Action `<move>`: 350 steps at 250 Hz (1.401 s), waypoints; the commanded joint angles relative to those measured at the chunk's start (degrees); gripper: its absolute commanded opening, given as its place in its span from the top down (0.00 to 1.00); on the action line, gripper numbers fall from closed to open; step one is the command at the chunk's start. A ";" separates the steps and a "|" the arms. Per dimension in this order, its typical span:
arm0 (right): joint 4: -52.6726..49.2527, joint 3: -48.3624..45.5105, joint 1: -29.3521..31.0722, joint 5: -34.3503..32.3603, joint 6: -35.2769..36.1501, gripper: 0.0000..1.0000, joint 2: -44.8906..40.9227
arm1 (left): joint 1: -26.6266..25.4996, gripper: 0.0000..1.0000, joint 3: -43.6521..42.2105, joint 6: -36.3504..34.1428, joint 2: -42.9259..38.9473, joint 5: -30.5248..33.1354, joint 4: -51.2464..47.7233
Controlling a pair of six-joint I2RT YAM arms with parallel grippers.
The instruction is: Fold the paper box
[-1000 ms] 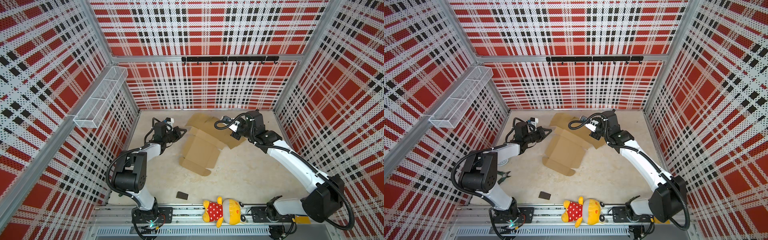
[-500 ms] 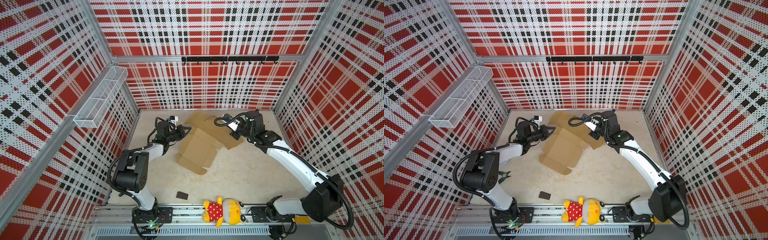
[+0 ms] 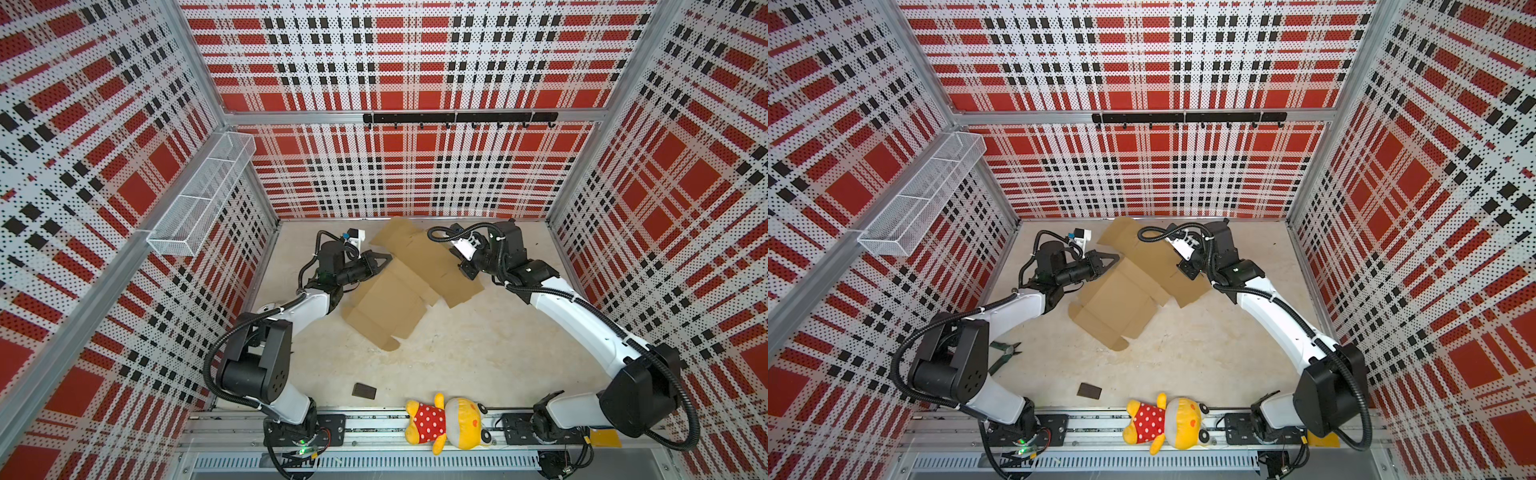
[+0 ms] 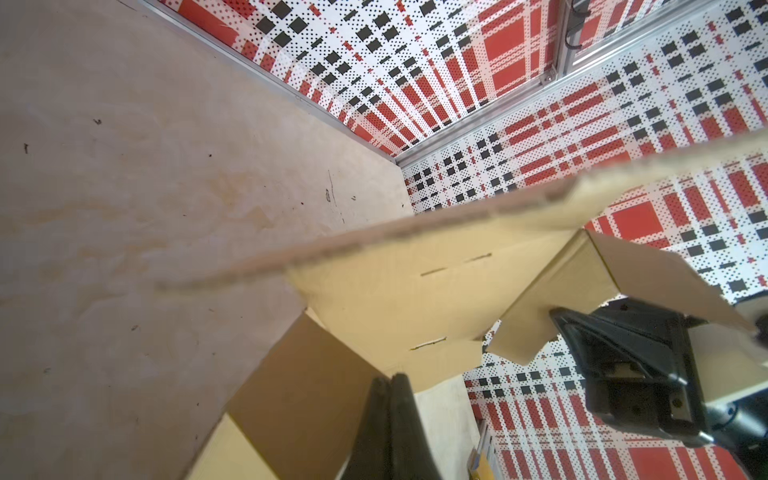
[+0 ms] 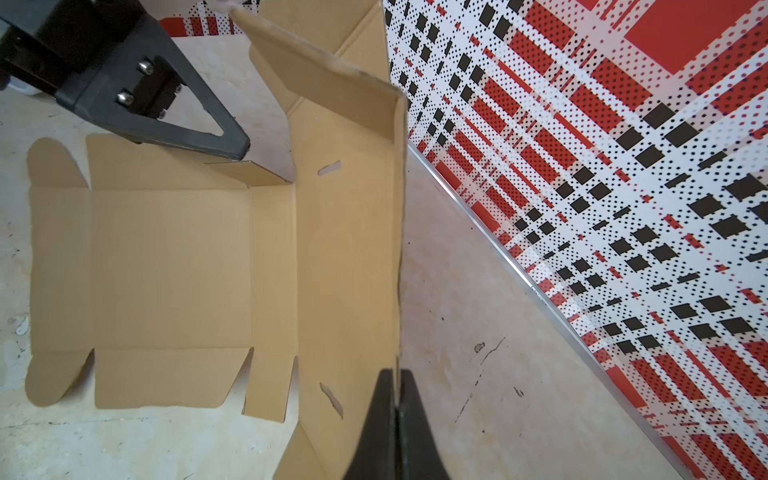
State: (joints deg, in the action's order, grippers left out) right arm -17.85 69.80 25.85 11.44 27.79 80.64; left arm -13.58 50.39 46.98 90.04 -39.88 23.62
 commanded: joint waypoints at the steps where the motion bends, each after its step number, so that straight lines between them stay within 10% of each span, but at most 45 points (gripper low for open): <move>1: 4.41 -0.01 -0.09 1.21 -2.98 0.99 0.08 | -0.37 1.00 0.32 -4.69 -1.22 3.31 -5.39; 69: 5.20 -2.14 0.00 1.27 -4.49 0.99 -0.53 | 0.20 1.00 1.84 -6.72 -1.34 6.45 -10.78; 350: 9.69 -8.11 3.42 1.09 -9.16 1.00 -6.08 | 6.65 1.00 6.76 24.05 6.92 6.49 -1.81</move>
State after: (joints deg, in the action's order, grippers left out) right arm -11.66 61.69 28.97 13.23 19.59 76.09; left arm -6.79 55.94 67.59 96.60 -32.75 20.14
